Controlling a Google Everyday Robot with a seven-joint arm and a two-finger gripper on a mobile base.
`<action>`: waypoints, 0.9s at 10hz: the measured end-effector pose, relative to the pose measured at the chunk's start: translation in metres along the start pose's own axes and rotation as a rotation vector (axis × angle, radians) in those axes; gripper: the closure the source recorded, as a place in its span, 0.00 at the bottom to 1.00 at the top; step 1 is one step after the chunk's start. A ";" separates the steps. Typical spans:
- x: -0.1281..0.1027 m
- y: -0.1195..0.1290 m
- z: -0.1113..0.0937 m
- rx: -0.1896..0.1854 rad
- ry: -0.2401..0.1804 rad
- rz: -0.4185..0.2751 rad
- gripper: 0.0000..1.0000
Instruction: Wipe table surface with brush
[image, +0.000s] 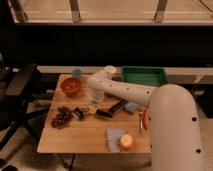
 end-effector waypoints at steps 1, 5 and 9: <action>-0.003 0.008 0.003 -0.011 -0.004 -0.012 1.00; 0.022 0.048 -0.007 -0.031 -0.003 0.001 1.00; 0.034 0.049 -0.010 -0.033 -0.003 0.028 0.82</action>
